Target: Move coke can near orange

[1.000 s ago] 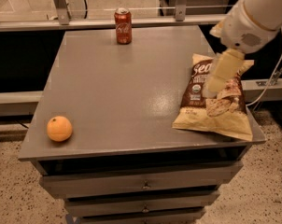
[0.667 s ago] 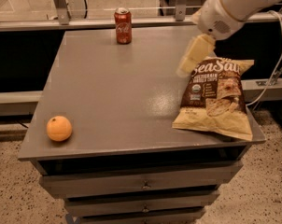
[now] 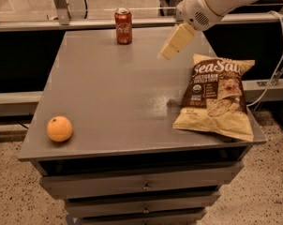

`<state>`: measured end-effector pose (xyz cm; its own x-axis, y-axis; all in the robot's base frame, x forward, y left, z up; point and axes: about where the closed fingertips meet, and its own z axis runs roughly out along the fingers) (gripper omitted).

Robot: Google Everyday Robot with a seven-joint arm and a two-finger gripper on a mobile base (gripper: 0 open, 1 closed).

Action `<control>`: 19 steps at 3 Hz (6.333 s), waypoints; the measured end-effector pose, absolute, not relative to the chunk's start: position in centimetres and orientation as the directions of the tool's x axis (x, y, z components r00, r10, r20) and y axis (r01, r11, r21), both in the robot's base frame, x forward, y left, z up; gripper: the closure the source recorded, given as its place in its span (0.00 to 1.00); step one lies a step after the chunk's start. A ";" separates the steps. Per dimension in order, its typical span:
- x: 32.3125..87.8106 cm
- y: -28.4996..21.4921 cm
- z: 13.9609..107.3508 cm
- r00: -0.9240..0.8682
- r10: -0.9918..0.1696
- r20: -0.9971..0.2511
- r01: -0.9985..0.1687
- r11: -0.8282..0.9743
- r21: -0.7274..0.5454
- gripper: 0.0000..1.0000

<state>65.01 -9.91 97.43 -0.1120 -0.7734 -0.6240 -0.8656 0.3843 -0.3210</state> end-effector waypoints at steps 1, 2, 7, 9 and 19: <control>65.2 -9.5 97.4 -0.107 -0.759 -0.642 -0.867 0.387 -0.313 0.00; 68.7 -5.3 97.0 -0.084 -0.678 -0.730 -0.868 0.409 -0.280 0.00; 88.2 2.1 91.1 -0.152 -0.341 -0.928 -0.627 0.758 -0.176 0.00; 91.7 2.7 90.2 -0.165 -0.291 -0.942 -0.621 0.773 -0.130 0.17; 66.4 10.7 96.5 0.094 -0.240 -0.966 -0.991 0.066 -0.113 1.00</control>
Offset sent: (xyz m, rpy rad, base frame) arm 0.1068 0.0984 -0.0063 0.3518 -0.0898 0.0096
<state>66.37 10.66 96.45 0.0945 -0.2405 -0.9660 -0.9914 0.0656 -0.1133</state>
